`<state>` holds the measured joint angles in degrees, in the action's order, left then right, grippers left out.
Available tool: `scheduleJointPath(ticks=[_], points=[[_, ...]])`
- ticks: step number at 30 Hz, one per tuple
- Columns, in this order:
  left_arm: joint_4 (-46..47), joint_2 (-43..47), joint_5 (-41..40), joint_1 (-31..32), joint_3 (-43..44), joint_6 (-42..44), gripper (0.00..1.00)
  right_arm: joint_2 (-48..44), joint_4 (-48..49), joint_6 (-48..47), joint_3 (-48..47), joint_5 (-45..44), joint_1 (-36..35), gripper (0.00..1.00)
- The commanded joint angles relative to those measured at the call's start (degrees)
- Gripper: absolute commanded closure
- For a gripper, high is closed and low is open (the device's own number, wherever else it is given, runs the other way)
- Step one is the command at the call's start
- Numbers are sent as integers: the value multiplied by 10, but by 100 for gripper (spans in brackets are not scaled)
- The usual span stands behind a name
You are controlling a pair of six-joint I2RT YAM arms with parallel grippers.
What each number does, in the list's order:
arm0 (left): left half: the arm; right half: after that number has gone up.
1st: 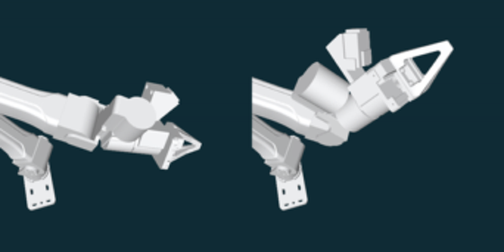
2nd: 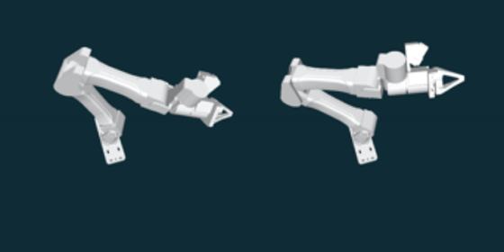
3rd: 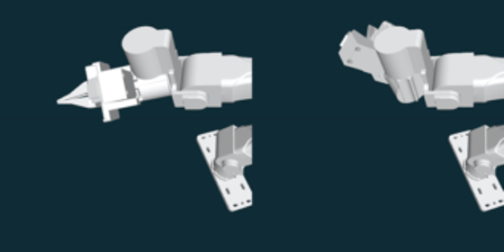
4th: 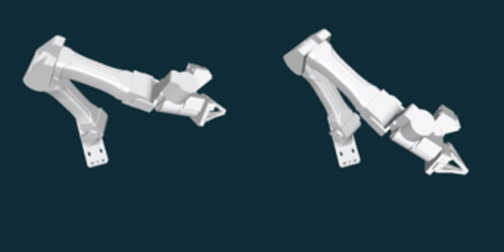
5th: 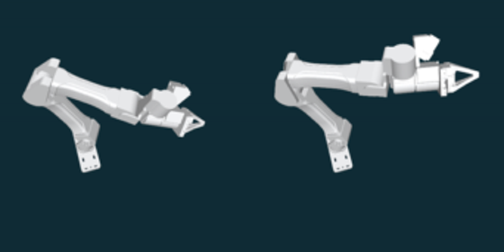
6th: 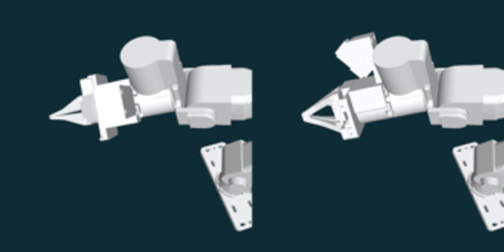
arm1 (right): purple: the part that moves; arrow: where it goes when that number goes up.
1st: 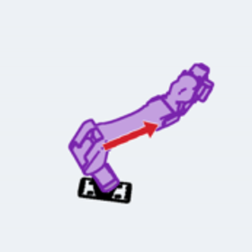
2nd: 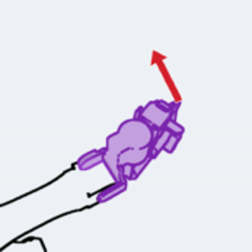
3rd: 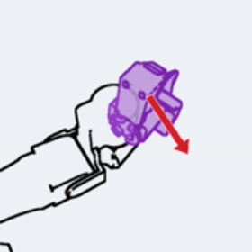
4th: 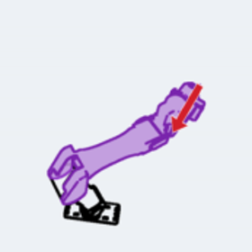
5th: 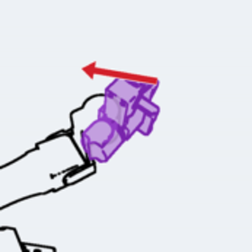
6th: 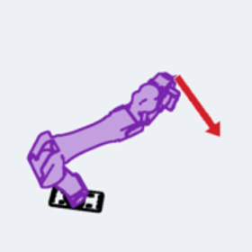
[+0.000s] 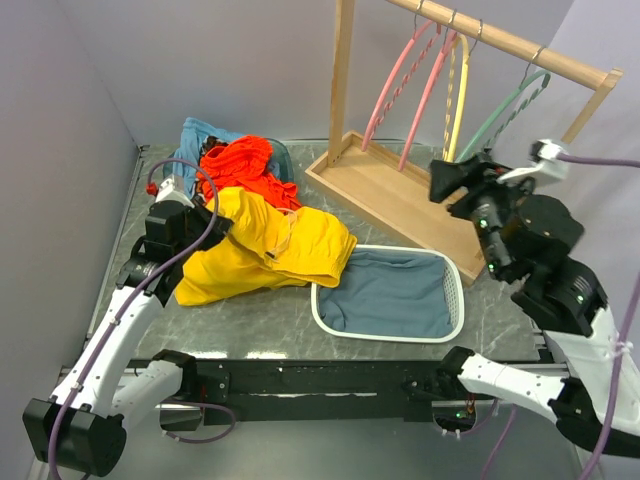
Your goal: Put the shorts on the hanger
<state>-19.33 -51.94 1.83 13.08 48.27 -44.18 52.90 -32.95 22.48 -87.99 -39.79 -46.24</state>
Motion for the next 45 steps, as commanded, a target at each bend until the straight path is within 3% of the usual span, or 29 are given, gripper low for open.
scheduleJointPath(ticks=[1, 4, 14, 18, 24, 32, 45], points=[[40, 13, 23, -2, 21, 13, 92, -11, -43, 46, -3, -41, 42, 26], [46, 15, 29, -2, 18, 14, 92, -10, -53, 50, -12, -37, 96, 26], [47, 19, 35, -2, 15, 16, 92, 77, -27, 85, -48, 198, 310, 27], [43, 20, 31, -2, 16, 19, 92, 105, -2, 106, -52, 271, 371, 32], [41, 23, 30, -2, 13, 21, 92, 92, 30, 111, -23, 267, 389, 45], [40, 22, 31, -2, 16, 23, 92, 80, 10, 80, -22, 238, 390, 100], [44, 18, 35, -2, 11, 21, 92, 30, 89, -16, 11, 325, 389, 100]])
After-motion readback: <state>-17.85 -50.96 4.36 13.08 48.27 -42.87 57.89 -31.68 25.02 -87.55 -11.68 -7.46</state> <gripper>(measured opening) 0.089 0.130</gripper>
